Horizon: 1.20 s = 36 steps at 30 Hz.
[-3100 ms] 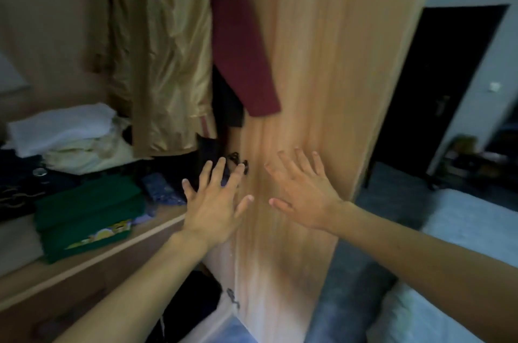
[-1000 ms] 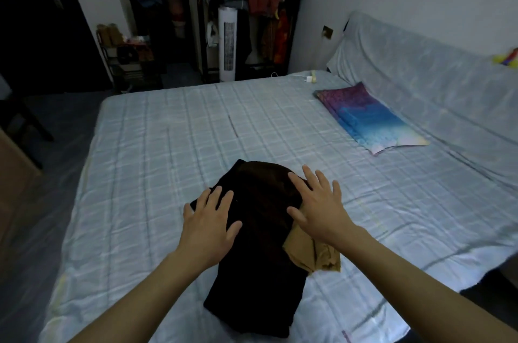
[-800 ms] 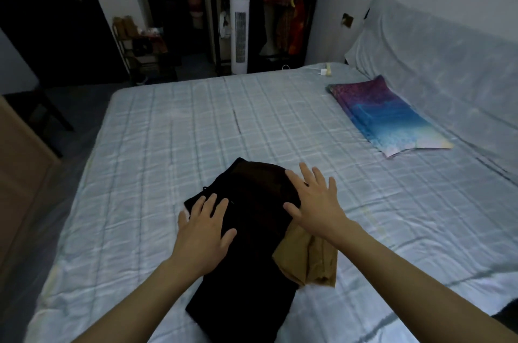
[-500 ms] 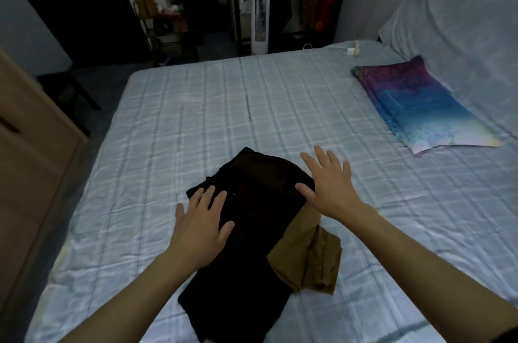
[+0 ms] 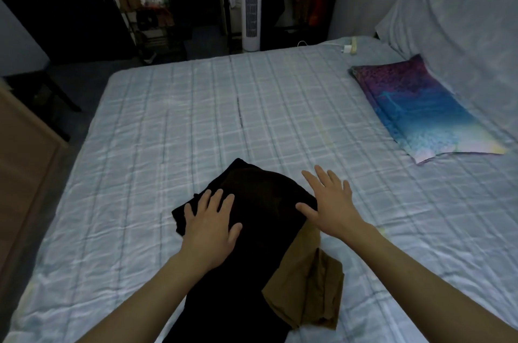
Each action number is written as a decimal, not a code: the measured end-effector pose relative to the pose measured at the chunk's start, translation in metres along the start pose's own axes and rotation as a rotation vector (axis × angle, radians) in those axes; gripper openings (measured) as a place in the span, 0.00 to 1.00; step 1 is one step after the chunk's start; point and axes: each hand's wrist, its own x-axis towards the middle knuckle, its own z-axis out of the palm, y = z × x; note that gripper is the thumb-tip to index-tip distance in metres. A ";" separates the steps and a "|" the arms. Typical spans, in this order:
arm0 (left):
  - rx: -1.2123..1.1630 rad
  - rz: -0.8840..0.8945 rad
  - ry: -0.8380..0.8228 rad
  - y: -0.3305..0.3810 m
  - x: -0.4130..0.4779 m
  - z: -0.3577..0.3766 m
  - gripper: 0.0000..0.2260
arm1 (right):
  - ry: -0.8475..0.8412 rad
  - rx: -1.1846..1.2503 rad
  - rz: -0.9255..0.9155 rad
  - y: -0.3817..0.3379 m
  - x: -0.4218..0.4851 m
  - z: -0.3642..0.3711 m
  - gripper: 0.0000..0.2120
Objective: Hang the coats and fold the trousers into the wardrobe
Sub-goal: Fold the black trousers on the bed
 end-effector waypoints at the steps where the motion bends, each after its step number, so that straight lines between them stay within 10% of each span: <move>1: 0.000 0.002 -0.001 -0.002 0.013 0.003 0.30 | -0.011 0.003 -0.004 0.000 0.011 0.003 0.38; 18: 0.147 0.291 -0.273 0.008 0.198 0.128 0.35 | -0.448 -0.066 -0.010 0.006 0.143 0.185 0.49; 29: 0.075 0.319 -0.125 0.000 0.230 0.148 0.17 | -0.220 0.158 0.038 0.015 0.163 0.198 0.20; 36: -0.124 0.305 0.122 -0.014 0.206 0.109 0.16 | -0.054 0.274 0.002 0.004 0.153 0.146 0.20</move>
